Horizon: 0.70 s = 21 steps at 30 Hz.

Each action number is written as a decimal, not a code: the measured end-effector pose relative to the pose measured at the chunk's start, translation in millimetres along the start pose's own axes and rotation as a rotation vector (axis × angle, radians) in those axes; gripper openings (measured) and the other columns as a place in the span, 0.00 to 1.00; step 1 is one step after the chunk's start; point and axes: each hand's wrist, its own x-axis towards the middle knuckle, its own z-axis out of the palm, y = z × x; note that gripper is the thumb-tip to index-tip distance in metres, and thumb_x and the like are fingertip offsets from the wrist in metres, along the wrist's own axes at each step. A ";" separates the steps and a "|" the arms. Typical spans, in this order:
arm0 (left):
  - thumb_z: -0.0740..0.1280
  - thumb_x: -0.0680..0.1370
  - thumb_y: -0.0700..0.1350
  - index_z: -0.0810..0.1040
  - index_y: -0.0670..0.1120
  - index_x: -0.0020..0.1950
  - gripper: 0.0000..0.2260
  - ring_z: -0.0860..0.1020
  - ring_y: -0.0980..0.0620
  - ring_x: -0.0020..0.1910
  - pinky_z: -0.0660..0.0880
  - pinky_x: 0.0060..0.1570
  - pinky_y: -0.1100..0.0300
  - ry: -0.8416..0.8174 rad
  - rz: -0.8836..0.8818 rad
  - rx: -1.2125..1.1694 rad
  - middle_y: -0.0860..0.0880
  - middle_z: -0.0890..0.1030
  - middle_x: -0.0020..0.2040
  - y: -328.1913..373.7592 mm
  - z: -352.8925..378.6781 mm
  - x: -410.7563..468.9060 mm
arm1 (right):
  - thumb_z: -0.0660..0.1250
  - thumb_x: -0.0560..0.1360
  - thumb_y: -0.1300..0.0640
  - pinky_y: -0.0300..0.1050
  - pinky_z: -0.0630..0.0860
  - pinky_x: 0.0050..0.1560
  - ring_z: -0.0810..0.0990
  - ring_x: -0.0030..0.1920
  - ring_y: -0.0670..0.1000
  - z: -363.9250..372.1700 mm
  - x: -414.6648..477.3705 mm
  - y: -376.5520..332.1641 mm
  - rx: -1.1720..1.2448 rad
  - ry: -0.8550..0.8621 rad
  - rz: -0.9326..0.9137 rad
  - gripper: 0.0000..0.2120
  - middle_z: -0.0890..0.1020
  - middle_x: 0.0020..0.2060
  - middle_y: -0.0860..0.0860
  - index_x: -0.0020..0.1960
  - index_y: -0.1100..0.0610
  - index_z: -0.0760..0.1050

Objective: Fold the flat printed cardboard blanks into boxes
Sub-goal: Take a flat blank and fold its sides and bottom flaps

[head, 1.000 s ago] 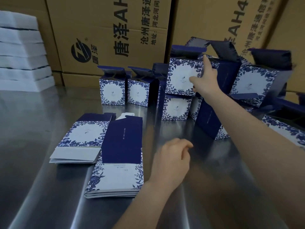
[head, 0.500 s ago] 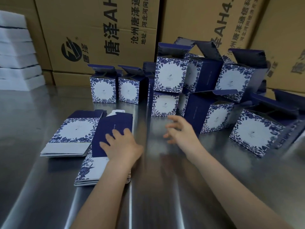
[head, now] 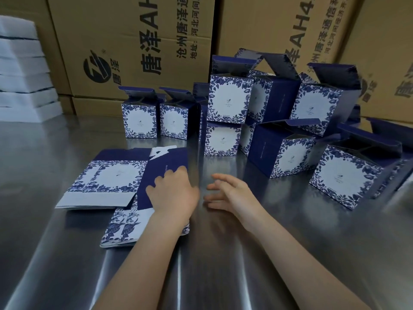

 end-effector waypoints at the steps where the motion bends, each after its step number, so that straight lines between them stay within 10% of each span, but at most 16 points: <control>1: 0.63 0.78 0.50 0.70 0.49 0.65 0.16 0.72 0.40 0.64 0.67 0.57 0.47 0.002 0.017 -0.003 0.45 0.76 0.62 3.4 -0.3 -2.3 | 0.62 0.82 0.58 0.49 0.83 0.44 0.84 0.44 0.55 -0.4 0.2 0.4 0.060 -0.048 0.010 0.08 0.81 0.52 0.58 0.60 0.55 0.75; 8: 0.61 0.79 0.48 0.65 0.46 0.61 0.13 0.72 0.41 0.60 0.68 0.48 0.49 0.073 0.151 -0.048 0.45 0.70 0.60 31.0 7.3 -27.4 | 0.57 0.82 0.46 0.44 0.78 0.46 0.81 0.53 0.60 3.3 1.1 1.9 0.261 -0.157 0.145 0.18 0.82 0.53 0.59 0.59 0.57 0.79; 14: 0.62 0.78 0.48 0.65 0.47 0.57 0.11 0.73 0.44 0.55 0.72 0.46 0.51 0.115 0.277 -0.242 0.48 0.68 0.56 45.9 13.9 -41.4 | 0.58 0.78 0.66 0.36 0.75 0.30 0.81 0.30 0.46 -12.9 8.1 8.8 0.382 -0.171 0.079 0.22 0.81 0.30 0.49 0.33 0.51 0.82; 21: 0.66 0.75 0.47 0.70 0.48 0.65 0.19 0.70 0.44 0.65 0.67 0.63 0.48 0.330 0.235 -0.389 0.48 0.71 0.66 32.1 6.8 -23.4 | 0.56 0.79 0.65 0.52 0.81 0.49 0.84 0.52 0.58 -23.8 4.0 -4.1 0.496 -0.101 -0.031 0.17 0.83 0.57 0.59 0.64 0.59 0.76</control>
